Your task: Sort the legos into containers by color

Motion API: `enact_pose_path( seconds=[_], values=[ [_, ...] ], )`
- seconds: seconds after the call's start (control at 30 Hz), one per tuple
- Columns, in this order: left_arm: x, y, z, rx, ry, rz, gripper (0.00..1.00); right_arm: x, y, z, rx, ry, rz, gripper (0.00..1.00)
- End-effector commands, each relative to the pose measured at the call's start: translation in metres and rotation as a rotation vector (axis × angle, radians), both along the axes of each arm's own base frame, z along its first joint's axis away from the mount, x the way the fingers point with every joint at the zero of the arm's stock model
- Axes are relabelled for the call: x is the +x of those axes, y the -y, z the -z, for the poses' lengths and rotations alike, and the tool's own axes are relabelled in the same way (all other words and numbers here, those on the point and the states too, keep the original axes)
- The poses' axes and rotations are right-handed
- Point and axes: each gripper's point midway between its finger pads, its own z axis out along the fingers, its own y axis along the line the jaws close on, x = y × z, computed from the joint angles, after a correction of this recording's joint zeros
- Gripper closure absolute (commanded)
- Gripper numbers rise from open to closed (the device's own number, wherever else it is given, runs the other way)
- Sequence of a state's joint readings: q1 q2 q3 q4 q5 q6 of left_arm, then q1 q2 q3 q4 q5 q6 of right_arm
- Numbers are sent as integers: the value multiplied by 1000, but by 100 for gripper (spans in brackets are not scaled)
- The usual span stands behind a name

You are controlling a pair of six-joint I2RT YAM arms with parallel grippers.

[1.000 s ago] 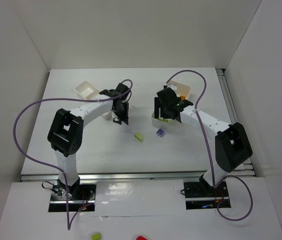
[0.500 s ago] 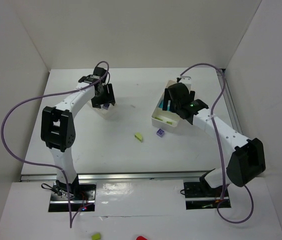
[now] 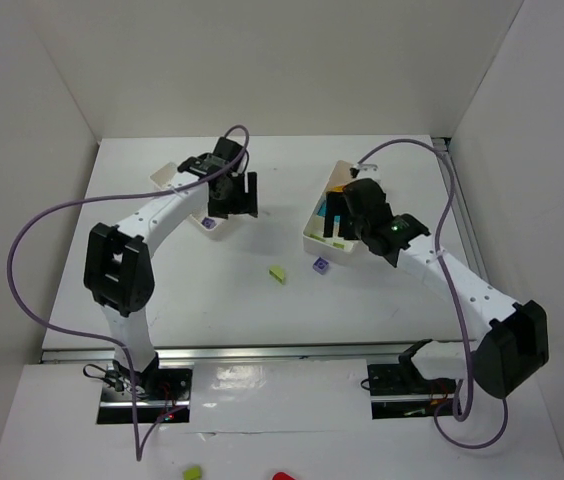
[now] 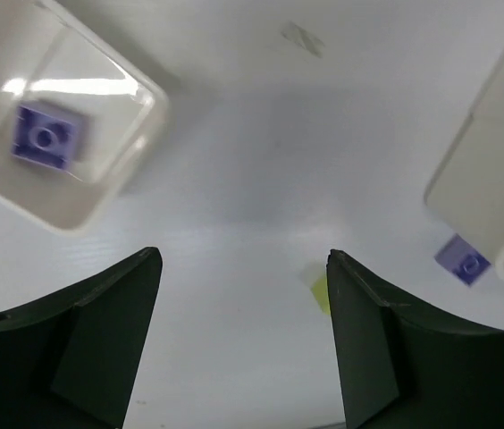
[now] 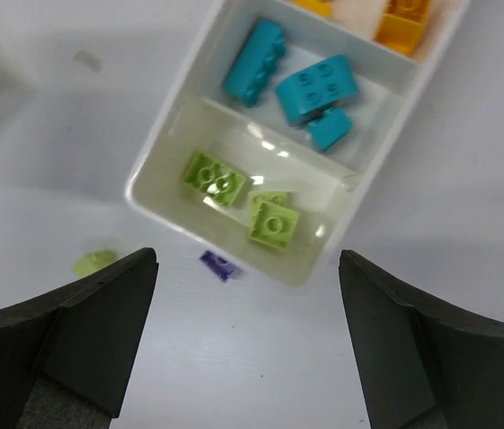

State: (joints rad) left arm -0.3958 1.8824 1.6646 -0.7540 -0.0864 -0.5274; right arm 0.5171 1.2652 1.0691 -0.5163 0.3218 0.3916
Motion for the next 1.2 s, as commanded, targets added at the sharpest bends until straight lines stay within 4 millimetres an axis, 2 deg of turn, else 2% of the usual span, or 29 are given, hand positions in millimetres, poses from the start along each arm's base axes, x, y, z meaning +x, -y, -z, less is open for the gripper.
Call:
enact_pose_path(
  seconds=[0.0,0.07,0.1,0.13,0.17,0.2,0.27,0.3,0.33,0.37,0.47,0.63,0.67,0.7,0.73,0.83,0.87,0.9,0.93,0.97,1.0,1.03,1.1,1.17],
  values=[
    [-29,21,-6,-47,-24,53,16,-23,-59,-6,74,17,-265,11],
    [-40,24,-2,-55,-45,54,16,-30,-82,7,55,-5,-347,11],
    [-42,21,-3,-54,-43,32,15,-43,-100,14,44,-25,-406,11],
    [-42,20,-6,-43,-19,19,15,-45,-109,29,15,-51,-421,11],
    [-42,17,-16,-45,16,12,13,-46,-119,31,2,-45,-444,11],
    [-44,13,-18,-37,24,6,12,-56,-134,37,-4,-53,-490,11],
    [-35,-4,-26,-37,39,-31,12,-59,-148,54,-28,-75,-526,11],
    [-34,-10,-33,-42,50,-46,12,-54,-154,57,-20,-62,-527,11],
    [-32,-22,-34,-23,43,-67,12,-59,-163,71,-25,-93,-566,11],
    [-34,-23,-33,-18,33,-67,12,-57,-165,77,-30,-101,-566,11],
    [-31,-36,-49,-22,73,-102,12,-51,-174,97,-43,-119,-578,14],
    [-36,-61,-44,16,76,-159,12,-46,-189,125,-63,-161,-623,21],
    [-34,-74,-45,25,82,-194,12,-49,-190,132,-61,-183,-636,23],
    [-34,-79,-45,22,89,-206,12,-50,-192,141,-64,-201,-642,25],
    [-33,-85,-45,29,89,-211,12,-51,-197,139,-52,-192,-645,28],
    [-33,-95,-46,15,84,-226,12,-49,-197,142,-51,-190,-628,52],
    [-31,-95,-47,17,94,-218,12,-44,-197,132,-51,-160,-613,60],
    [-31,-93,-47,10,91,-213,12,-40,-192,122,-55,-137,-578,77],
    [-34,-91,-43,1,77,-205,12,-37,-190,112,-60,-117,-563,82],
    [-33,-89,-44,-9,83,-200,13,-34,-188,102,-57,-98,-540,85],
    [-33,-86,-44,-19,79,-179,13,-29,-181,83,-72,-62,-504,85],
    [-35,-86,-35,-11,56,-179,13,-25,-173,78,-70,-59,-475,85],
    [-36,-79,-31,-3,47,-151,13,-12,-155,51,-59,-12,-414,85],
    [-40,-63,-24,-9,32,-109,13,-2,-135,38,-57,7,-359,85]
  ],
)
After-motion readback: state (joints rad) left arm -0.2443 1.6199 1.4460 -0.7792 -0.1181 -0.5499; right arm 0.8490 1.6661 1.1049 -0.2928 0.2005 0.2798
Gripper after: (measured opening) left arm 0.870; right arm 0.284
